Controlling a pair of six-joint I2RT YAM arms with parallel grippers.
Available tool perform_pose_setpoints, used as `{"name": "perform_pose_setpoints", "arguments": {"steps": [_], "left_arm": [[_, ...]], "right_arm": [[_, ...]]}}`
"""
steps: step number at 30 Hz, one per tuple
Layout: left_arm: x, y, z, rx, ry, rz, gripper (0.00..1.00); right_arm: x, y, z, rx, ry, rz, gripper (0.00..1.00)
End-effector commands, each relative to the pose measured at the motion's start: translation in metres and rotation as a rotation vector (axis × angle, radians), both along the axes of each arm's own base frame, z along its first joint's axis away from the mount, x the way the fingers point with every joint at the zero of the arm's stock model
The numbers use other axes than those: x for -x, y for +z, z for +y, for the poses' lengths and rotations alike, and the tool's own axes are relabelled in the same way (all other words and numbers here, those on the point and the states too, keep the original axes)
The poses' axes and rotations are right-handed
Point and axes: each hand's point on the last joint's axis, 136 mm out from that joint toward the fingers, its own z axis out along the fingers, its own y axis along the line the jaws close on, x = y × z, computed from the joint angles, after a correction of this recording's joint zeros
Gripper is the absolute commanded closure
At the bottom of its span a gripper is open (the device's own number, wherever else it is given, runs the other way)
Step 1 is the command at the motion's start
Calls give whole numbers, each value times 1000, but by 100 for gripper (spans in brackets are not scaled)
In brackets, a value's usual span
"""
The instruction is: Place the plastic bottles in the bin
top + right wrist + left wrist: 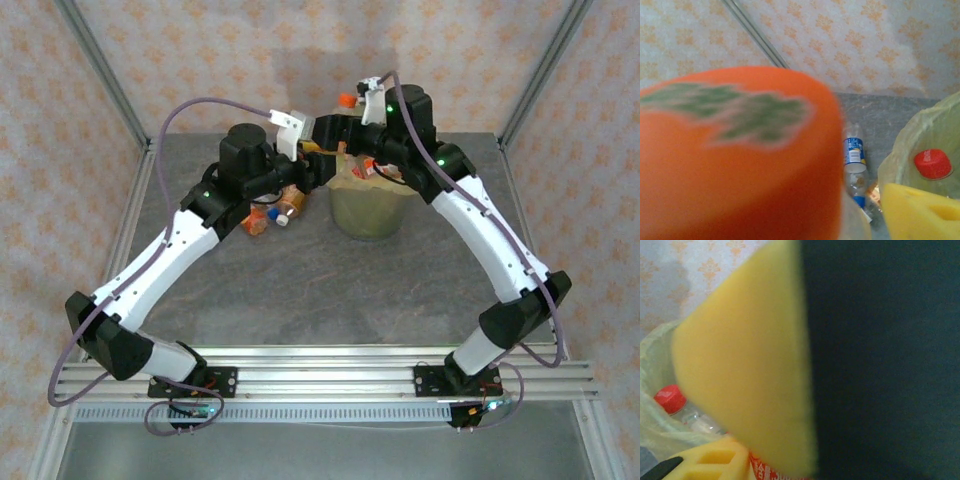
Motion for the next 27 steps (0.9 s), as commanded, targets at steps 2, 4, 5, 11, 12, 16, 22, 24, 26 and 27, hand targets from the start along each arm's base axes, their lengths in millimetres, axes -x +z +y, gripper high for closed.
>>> {"name": "perform_pose_setpoints", "arguments": {"steps": [2, 4, 5, 11, 12, 16, 22, 24, 26, 27], "left_arm": [[3, 25, -3, 15, -17, -82, 57], [2, 22, 1, 3, 3, -80, 48], [2, 21, 3, -1, 14, -79, 42], [4, 19, 22, -28, 103, -77, 0], [6, 20, 27, -34, 121, -79, 0], [9, 16, 51, -67, 228, -75, 0], [8, 2, 105, -154, 475, -27, 0], [6, -3, 125, -175, 558, 8, 0], [3, -8, 140, -181, 614, 44, 0], [2, -12, 146, -179, 633, 62, 0]], "right_arm": [[2, 22, -1, -10, -4, -62, 34], [-1, 22, -6, 8, -33, -71, 44], [-2, 22, -8, 19, -44, -76, 47], [-14, 26, -31, 114, -173, -133, 52], [-16, 27, -36, 135, -200, -151, 52], [-33, 35, -59, 237, -335, -231, 52], [-69, 31, -81, 395, -509, -281, 51], [-83, 25, -84, 422, -546, -268, 51], [-95, 19, -85, 425, -580, -255, 51], [-101, 17, -84, 423, -601, -253, 51]]}}
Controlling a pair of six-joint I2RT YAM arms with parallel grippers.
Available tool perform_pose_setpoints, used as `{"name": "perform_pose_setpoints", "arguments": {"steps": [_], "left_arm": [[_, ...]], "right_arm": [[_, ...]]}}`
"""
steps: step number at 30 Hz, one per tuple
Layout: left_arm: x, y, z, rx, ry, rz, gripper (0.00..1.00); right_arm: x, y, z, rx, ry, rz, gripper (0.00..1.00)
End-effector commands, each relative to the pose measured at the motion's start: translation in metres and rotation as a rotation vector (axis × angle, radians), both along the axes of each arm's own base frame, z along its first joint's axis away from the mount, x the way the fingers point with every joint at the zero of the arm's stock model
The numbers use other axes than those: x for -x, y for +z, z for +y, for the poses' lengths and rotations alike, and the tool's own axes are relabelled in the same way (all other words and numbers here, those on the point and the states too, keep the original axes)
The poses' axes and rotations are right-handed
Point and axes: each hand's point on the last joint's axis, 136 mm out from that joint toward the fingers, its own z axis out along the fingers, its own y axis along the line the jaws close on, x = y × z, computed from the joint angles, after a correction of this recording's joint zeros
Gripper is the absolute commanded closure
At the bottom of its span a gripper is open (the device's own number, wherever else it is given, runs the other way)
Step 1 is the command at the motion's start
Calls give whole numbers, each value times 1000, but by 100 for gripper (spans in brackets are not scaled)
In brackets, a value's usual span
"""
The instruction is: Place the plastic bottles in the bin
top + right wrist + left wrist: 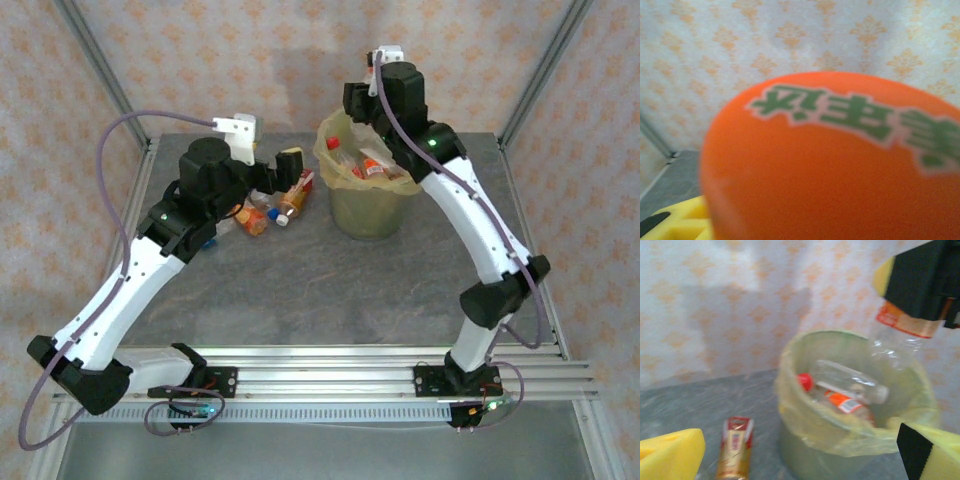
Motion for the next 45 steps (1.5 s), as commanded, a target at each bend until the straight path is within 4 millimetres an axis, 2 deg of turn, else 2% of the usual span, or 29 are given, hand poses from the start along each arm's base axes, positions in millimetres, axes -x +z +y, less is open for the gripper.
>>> {"name": "perform_pose_setpoints", "arguments": {"steps": [1, 7, 13, 16, 22, 28, 31, 37, 41, 45], "left_arm": [[-5, -21, 38, -25, 164, 85, 0], [-9, -33, 53, -9, 211, 107, 0], [-11, -47, 66, -36, 259, 138, 0], [-12, -51, 68, -40, 261, 145, 0], [-14, -55, 67, -42, 257, 153, 0], [-16, -58, 67, -47, 253, 158, 0], [-18, -60, 67, -62, 254, 169, 0], [-23, -70, 69, -85, 263, 198, 0], [-24, -71, 66, -81, 249, 199, 0], [-23, -76, 76, -141, 286, 221, 0]], "right_arm": [[-23, -10, -16, 48, -130, -4, 51], [-54, -25, -8, -2, -185, -72, 47], [-71, -56, -7, -80, -213, -84, 47], [-74, -71, -5, -140, -202, -112, 47], [-74, -85, -6, -220, -208, -154, 46], [-68, -102, -15, -238, -233, -133, 32], [-62, -98, -19, -244, -227, -138, 26], [-48, -71, -33, -263, -222, -179, 25], [-41, -61, -44, -267, -235, -196, 25], [-30, -47, -52, -271, -236, -198, 24]]}}
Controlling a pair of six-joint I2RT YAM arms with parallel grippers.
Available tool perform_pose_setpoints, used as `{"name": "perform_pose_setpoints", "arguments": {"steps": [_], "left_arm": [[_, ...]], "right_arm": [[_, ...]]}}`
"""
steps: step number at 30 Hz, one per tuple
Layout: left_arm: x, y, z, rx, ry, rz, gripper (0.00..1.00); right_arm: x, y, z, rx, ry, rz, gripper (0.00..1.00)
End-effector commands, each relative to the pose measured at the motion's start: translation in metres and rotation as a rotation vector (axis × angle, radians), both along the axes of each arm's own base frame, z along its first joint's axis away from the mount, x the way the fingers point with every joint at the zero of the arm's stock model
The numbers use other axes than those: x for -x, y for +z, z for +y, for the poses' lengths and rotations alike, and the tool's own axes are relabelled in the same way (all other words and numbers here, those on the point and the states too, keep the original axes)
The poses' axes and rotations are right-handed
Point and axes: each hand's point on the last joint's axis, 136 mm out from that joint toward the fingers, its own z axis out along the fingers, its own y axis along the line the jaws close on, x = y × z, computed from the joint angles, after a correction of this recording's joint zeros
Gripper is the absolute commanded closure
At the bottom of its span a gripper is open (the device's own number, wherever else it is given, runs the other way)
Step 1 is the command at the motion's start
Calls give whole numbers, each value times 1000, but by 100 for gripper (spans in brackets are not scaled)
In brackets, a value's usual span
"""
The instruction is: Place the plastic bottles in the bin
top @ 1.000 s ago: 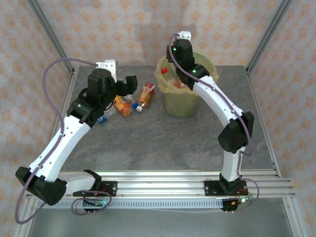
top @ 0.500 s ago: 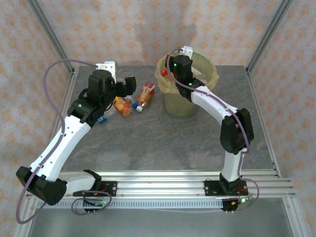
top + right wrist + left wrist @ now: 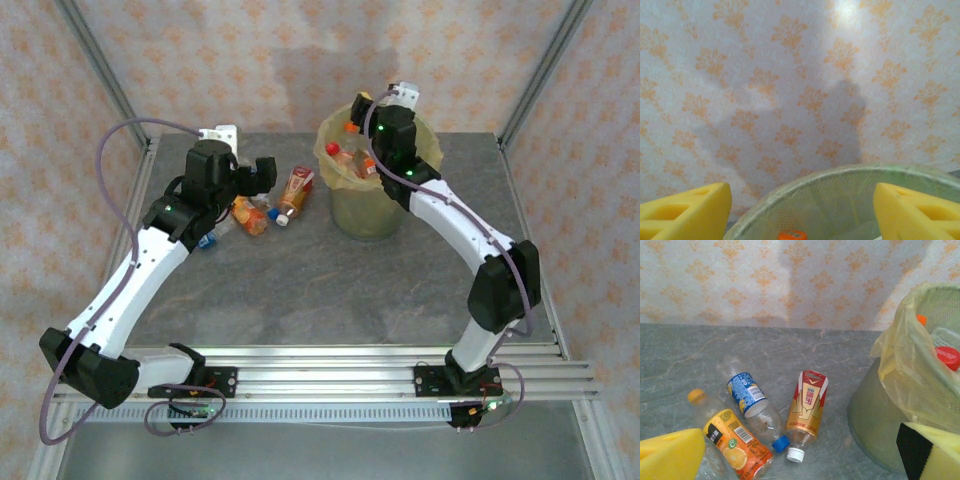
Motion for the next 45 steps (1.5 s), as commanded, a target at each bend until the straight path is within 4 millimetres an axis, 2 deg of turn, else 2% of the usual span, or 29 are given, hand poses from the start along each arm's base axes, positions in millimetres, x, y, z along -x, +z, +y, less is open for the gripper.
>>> {"name": "perform_pose_setpoints", "arguments": {"steps": [1, 4, 9, 17, 22, 27, 31, 38, 41, 45], "left_arm": [[1, -2, 16, -84, 38, 30, 0], [2, -14, 28, -166, 61, 106, 0], [1, -60, 63, -316, 128, 361, 0], [5, -134, 93, -438, 92, 671, 0], [16, -174, 114, -532, 56, 826, 0], [16, -208, 138, -543, 66, 925, 0], [10, -223, 149, -527, 83, 959, 0], [-4, -240, 145, -504, 43, 978, 0], [-6, -247, 145, -500, 33, 998, 0], [-7, -268, 144, -483, 14, 1044, 0]], "right_arm": [[16, 22, -11, -17, -4, -23, 22], [28, 32, -17, -18, -4, -4, 14], [53, 39, -27, -13, 10, 63, 1], [90, 24, -51, -8, -25, 203, 1], [111, 20, -64, -23, -43, 202, 1], [127, 22, -75, -43, -59, 179, 1], [136, 24, -82, -50, -73, 165, 1], [138, 20, -85, -50, -87, 164, 1], [146, 29, -90, -65, -88, 136, 1], [146, 28, -91, -66, -96, 135, 1]]}}
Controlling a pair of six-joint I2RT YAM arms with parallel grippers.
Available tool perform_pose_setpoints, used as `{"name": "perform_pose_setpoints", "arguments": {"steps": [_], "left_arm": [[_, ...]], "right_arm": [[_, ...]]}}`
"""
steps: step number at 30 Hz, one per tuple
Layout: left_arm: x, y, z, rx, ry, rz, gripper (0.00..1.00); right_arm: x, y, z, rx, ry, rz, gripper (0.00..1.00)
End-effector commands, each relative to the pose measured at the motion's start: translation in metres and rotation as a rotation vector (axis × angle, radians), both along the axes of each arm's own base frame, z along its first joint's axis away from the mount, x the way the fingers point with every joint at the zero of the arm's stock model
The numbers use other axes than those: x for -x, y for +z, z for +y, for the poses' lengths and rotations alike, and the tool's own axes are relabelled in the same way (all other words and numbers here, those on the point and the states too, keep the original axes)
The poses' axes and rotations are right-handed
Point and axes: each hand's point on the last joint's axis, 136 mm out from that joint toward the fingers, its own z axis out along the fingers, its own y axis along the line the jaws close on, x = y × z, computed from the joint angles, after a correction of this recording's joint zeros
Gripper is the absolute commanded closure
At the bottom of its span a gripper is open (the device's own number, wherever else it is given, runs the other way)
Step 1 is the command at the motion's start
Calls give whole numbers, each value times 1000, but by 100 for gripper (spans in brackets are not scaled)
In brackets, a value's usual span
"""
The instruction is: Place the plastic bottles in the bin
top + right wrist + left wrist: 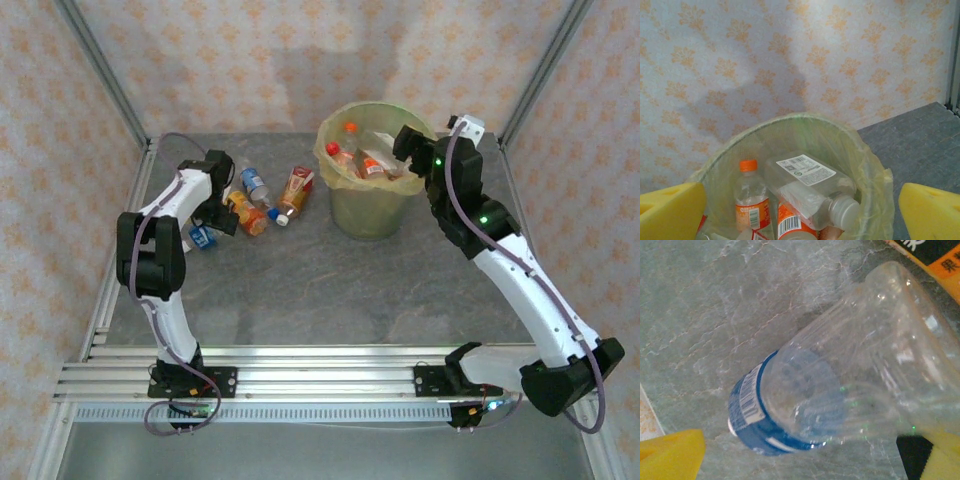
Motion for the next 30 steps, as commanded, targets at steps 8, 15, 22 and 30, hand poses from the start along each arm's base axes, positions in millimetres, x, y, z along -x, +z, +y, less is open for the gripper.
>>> {"name": "perform_pose_setpoints", "arguments": {"steps": [8, 15, 22, 30], "left_arm": [[-2, -31, 1, 39, 4, 76, 4], [7, -32, -1, 68, 22, 96, 24], [14, -16, -6, 99, 27, 67, 42], [16, 36, -10, 129, 33, -69, 48]], "right_arm": [[6, 6, -8, -18, -31, -29, 1], [5, 3, -9, -20, -39, -27, 1], [5, 1, -8, -31, -35, -30, 1], [7, 3, -5, -37, -15, -28, 1]]}}
